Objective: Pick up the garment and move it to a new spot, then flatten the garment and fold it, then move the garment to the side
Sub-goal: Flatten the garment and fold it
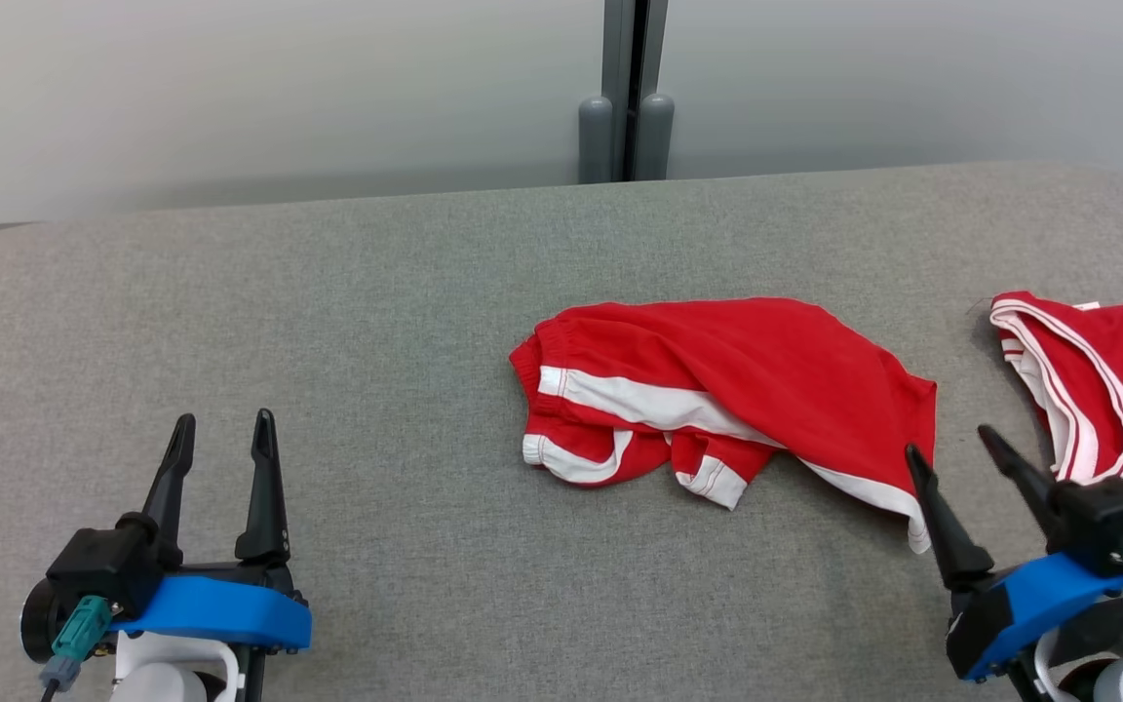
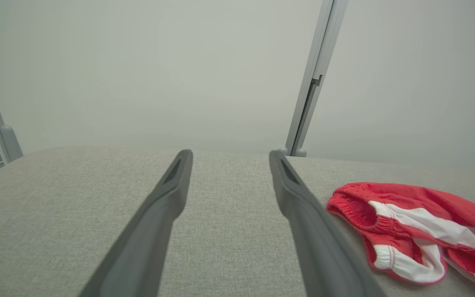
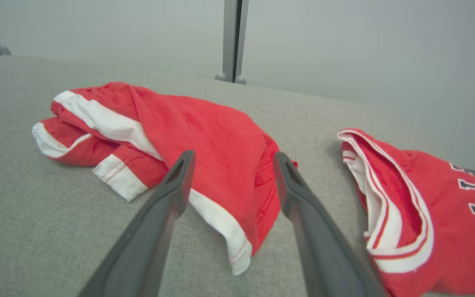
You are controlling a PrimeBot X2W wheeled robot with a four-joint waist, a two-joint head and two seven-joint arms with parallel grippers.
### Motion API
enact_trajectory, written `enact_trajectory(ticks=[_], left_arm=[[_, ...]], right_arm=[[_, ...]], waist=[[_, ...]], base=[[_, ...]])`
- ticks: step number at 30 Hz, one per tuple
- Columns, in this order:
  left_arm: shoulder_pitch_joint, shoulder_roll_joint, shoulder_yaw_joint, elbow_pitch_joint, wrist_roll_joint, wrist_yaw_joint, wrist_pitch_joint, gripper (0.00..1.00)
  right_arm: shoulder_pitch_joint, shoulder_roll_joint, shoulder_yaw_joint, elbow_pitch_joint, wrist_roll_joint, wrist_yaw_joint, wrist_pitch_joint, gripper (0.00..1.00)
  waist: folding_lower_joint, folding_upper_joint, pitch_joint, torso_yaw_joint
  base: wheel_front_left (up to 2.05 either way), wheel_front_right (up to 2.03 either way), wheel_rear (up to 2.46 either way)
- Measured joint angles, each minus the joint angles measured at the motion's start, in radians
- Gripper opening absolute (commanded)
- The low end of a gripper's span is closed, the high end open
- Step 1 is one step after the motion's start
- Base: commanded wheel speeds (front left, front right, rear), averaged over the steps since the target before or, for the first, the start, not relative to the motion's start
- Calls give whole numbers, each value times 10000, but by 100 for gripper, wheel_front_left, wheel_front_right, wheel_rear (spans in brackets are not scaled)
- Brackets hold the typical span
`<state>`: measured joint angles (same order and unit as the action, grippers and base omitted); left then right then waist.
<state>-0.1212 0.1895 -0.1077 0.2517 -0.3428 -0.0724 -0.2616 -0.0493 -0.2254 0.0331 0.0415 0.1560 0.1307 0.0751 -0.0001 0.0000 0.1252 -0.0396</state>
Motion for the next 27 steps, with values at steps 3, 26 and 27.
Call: enact_trajectory(ticks=[3,26,27], left_arm=[[102,-4,6,12,2,12,0,100],[-929,-836,-1808,817,-481,-462,1802,100],[-1195,-901,-1973,963,-562,-477,2136,100]], right_arm=[[195,313,-357,-732,-42,0,-391,100],[58,1208,-890,-207,-90,0,-1384,100],[-5,1206,-851,-174,-98,-2,-1392,100]], waist=[[0,0,-142,10],[1,0,-34,9],[1,0,22,-22]], base=[[0,0,0],[0,0,0],[0,0,0]])
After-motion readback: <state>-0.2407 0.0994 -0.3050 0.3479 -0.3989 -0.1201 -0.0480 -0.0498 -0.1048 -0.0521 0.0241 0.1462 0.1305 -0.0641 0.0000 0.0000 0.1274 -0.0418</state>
